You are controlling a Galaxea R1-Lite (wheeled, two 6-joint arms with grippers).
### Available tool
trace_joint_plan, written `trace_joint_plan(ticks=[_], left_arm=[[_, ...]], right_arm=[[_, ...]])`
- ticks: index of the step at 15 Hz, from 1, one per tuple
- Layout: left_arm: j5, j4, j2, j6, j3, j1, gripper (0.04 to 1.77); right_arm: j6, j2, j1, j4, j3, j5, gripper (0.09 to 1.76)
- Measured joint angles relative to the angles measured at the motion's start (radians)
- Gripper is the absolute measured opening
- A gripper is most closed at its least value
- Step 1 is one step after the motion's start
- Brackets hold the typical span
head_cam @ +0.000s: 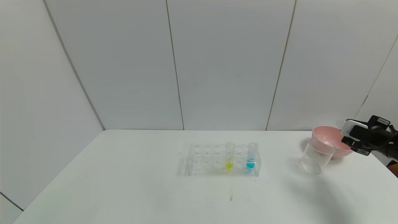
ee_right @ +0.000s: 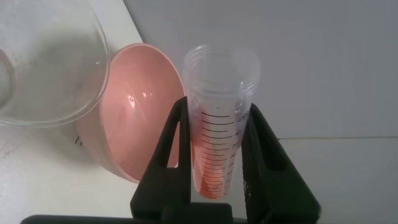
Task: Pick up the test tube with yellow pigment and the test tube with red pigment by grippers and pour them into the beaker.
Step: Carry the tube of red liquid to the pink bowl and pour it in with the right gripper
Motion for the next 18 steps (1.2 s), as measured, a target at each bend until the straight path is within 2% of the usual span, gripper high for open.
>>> trace_joint_plan(ticks=[3,9,18], left_arm=[[0.0,0.0,0.0,0.0,0.0,0.0,1.76],[0.0,0.0,0.0,0.0,0.0,0.0,1.76],[0.0,0.0,0.0,0.0,0.0,0.0,1.76]], right_arm=[[-0.046,0.0,0.002,0.0,0.003,-0.002,0.53],[-0.217,0.0,0.003,0.0,0.011,-0.023,0.53],[-0.327,-0.004,0.014,-0.003,0.048,-0.05,0.53]])
